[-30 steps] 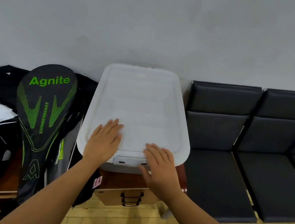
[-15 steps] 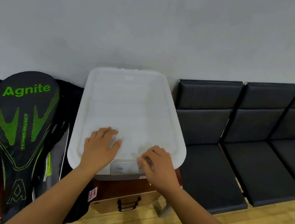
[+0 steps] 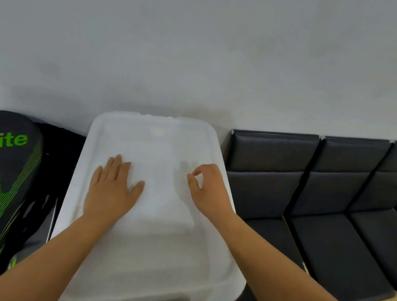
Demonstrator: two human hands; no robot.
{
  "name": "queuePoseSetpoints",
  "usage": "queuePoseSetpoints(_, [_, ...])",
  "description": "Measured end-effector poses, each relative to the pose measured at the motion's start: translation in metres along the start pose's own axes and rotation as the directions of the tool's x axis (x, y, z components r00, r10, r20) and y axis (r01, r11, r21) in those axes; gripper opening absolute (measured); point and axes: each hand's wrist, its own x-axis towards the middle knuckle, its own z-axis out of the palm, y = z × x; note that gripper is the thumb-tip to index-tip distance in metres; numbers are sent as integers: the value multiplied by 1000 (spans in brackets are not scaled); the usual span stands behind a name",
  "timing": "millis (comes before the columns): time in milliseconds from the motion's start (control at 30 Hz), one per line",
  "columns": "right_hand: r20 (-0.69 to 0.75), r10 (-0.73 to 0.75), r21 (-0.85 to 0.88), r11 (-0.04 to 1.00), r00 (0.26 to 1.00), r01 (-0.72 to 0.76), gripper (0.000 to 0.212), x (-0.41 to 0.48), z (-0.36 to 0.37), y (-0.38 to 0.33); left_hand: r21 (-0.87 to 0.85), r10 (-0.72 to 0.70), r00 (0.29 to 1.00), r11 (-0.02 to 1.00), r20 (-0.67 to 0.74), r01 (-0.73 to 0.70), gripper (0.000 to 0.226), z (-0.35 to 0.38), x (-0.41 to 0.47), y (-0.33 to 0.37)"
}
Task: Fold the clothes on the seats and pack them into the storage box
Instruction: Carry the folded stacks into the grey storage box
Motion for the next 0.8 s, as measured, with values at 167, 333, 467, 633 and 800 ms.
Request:
queuePoseSetpoints(167, [15, -59, -100, 993, 998, 60, 43, 95, 18, 12, 74, 29, 1000, 997, 4, -29, 87, 6, 57, -10])
queuePoseSetpoints(333, [138, -127, -300, 940, 982, 164, 66, 188, 42, 11, 71, -7, 1000, 997, 8, 7, 83, 9, 114, -17])
queuePoseSetpoints(467, [172, -163, -475, 850, 972, 226, 80, 252, 58, 5, 150, -8, 1000, 989, -26, 12, 80, 17, 129, -20])
queuePoseSetpoints(633, [590, 89, -362, 918, 802, 165, 46, 305, 45, -19, 171, -14, 999, 985, -32, 20, 76, 19, 130, -20])
queuePoseSetpoints(800, [675, 102, -247, 964, 731, 93, 68, 323, 47, -18, 185, -17, 999, 982, -36, 23, 74, 21, 129, -21])
